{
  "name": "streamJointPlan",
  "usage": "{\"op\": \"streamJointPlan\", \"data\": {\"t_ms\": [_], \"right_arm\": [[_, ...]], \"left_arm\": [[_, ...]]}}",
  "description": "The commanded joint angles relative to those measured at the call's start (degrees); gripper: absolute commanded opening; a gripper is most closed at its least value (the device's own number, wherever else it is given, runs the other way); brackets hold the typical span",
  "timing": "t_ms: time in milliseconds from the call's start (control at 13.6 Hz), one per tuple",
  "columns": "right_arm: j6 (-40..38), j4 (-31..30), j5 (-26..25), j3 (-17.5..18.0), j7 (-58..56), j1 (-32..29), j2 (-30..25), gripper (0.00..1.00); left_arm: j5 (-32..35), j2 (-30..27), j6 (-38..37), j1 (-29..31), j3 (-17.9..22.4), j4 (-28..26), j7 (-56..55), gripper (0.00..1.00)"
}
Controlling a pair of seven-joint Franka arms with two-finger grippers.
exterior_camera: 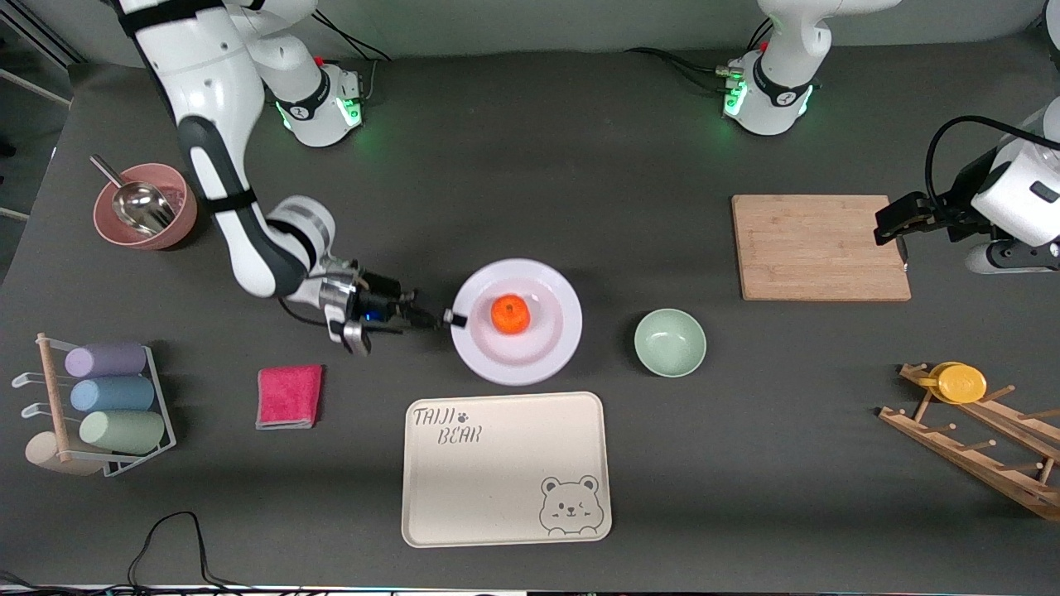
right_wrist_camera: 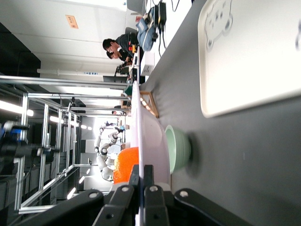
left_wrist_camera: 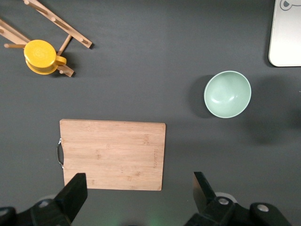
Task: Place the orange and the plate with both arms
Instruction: 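Carry the plate with the orange onto the bear tray with the right gripper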
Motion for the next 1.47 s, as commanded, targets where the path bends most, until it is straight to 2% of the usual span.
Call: {"op": "streamJointPlan", "data": {"t_ms": [0, 294, 515, 882, 1397], "right_arm": [[-0.35, 19.21, -3.60, -2.18, 8.36, 0.23, 12.45, 0.00], [-0.35, 38.30, -4.84, -5.87, 15.91, 0.15, 23.98, 0.00], [-0.35, 47.28, -4.49, -8.17, 20.06, 0.06, 30.14, 0.00], [1.85, 49.67, -4.31, -8.17, 18.14, 0.50, 34.98, 0.00], [3.26, 50.12, -4.22, -7.73, 16.03, 0.93, 38.15, 0.00]], "left_arm": [[-0.62, -0.89, 0.28, 0.35, -1.35, 0.24, 1.27, 1.00], [-0.62, -0.89, 1.95, 0.26, -1.35, 0.41, 1.27, 1.00], [-0.71, -0.80, 2.13, 0.61, -1.26, 0.32, 1.27, 1.00], [-0.71, -0.71, 2.48, 0.87, -1.09, 0.24, 1.27, 1.00], [-0.71, -0.71, 2.57, 0.52, -1.17, 0.24, 1.27, 1.00]]}}
